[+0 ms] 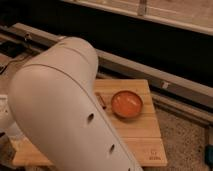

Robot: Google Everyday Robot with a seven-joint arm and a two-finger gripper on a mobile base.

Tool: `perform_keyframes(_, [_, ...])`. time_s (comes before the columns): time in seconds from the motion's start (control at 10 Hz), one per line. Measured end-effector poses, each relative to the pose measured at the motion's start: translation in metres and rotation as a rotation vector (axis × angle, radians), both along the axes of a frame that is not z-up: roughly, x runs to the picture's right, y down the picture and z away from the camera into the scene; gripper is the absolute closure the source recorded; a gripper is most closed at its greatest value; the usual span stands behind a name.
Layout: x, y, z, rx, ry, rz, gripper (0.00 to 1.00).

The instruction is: Place the ceramic cup in the ceramic bowl

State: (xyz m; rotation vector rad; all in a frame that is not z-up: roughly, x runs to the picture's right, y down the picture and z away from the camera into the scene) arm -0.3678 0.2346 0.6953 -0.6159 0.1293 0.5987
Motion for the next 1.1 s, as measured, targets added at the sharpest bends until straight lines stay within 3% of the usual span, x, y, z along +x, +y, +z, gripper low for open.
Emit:
perform_keyframes(0.3, [-0.005,0.004,0.008,0.010,-0.004,-0.024,0.27])
perform_keyframes(0.8, [0.000,0.010,0.024,0.038,0.054,-0.095,0.82])
perform_keyframes(1.1, [0.008,0.005,0.027,0.048,0.074,-0.103,1.00])
